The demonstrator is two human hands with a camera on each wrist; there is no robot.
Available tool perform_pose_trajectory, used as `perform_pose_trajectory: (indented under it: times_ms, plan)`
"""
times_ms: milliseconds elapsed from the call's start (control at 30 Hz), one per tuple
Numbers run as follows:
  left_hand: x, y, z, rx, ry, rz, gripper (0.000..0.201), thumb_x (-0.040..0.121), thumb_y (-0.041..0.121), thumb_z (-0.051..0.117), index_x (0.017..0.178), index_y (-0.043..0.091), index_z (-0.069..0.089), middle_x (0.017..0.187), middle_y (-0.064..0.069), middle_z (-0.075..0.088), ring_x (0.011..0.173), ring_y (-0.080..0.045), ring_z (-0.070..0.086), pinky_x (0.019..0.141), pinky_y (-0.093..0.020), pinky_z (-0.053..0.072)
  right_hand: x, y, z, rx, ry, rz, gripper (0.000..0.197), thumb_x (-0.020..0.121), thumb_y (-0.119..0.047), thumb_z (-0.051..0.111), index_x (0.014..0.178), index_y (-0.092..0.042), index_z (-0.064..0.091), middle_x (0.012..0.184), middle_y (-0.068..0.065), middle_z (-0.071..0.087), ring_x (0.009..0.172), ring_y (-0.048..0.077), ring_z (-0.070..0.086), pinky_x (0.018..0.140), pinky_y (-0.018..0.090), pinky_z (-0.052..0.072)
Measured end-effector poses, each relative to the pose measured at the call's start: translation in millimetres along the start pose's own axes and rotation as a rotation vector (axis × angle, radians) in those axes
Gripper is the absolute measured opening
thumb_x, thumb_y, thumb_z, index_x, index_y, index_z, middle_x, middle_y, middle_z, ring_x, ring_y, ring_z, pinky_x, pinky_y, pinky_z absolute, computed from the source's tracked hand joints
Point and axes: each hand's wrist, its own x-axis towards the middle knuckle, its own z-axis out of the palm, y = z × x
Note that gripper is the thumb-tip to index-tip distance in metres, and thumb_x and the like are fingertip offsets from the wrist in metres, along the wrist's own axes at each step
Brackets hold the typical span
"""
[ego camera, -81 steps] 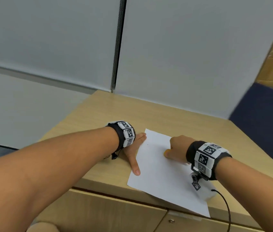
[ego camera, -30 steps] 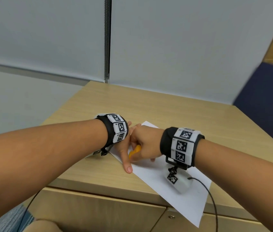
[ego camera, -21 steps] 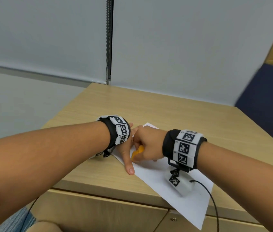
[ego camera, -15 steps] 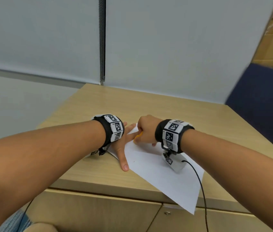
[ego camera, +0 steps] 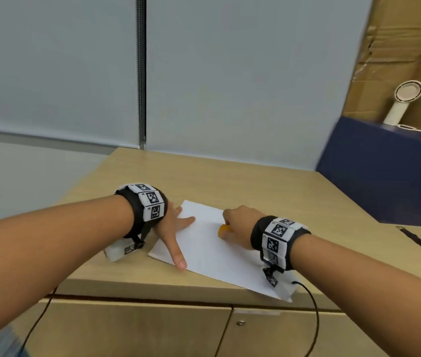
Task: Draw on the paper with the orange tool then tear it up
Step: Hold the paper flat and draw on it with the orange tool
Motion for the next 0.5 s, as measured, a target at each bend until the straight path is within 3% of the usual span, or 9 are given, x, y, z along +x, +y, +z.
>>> perform_pose_trajectory:
  times_ms: [100,200,300,400,500]
  plan:
    - [-20,-9,2,-0.034,-0.050,0.009,0.132,0.064,0.088,0.063,0.157,0.038,-0.016,0.168,0.000,-0.016,0.155,-0.028,-0.003,0.122,-0.052,0.003,5,11,-2,0.050,-0.025,-0.064,0.032,0.092,-0.048,0.053,0.100,-0.018,0.059,0.100,0.003,0.066,0.088,0.029,0.064,0.083,0.040,0.057]
    - [-29,-16,7,-0.073,0.011,0.035,0.127,0.070,0.082,0.065,0.157,0.036,-0.015,0.166,0.006,-0.022,0.155,-0.022,-0.007,0.123,-0.049,0.003,9,20,-1,0.086,-0.027,-0.167,0.033,0.092,-0.049,0.060,0.111,-0.023,0.064,0.115,-0.002,0.070,0.095,0.022,0.063,0.092,0.037,0.053]
    - [-18,-16,10,-0.093,0.079,0.107,0.127,0.071,0.081,0.066,0.157,0.036,-0.017,0.164,0.006,-0.029,0.153,-0.024,-0.019,0.122,-0.056,-0.002,13,24,0,0.105,-0.038,-0.228,0.037,0.095,-0.044,0.062,0.123,-0.021,0.062,0.129,-0.004,0.066,0.102,0.019,0.060,0.092,0.031,0.048]
    - [5,-5,12,-0.088,0.103,0.175,0.132,0.066,0.084,0.066,0.154,0.039,-0.022,0.161,0.008,-0.035,0.149,-0.026,-0.029,0.120,-0.063,-0.006,13,18,1,0.062,-0.006,-0.257,0.040,0.098,-0.044,0.058,0.128,-0.018,0.061,0.124,0.002,0.067,0.107,0.024,0.062,0.094,0.036,0.050]
    - [24,5,13,-0.073,0.106,0.225,0.139,0.057,0.088,0.067,0.150,0.045,-0.027,0.161,0.008,-0.036,0.148,-0.030,-0.032,0.114,-0.068,-0.007,9,8,2,0.061,0.075,-0.293,0.036,0.101,-0.042,0.053,0.125,-0.016,0.060,0.116,0.004,0.067,0.104,0.026,0.062,0.083,0.035,0.047]
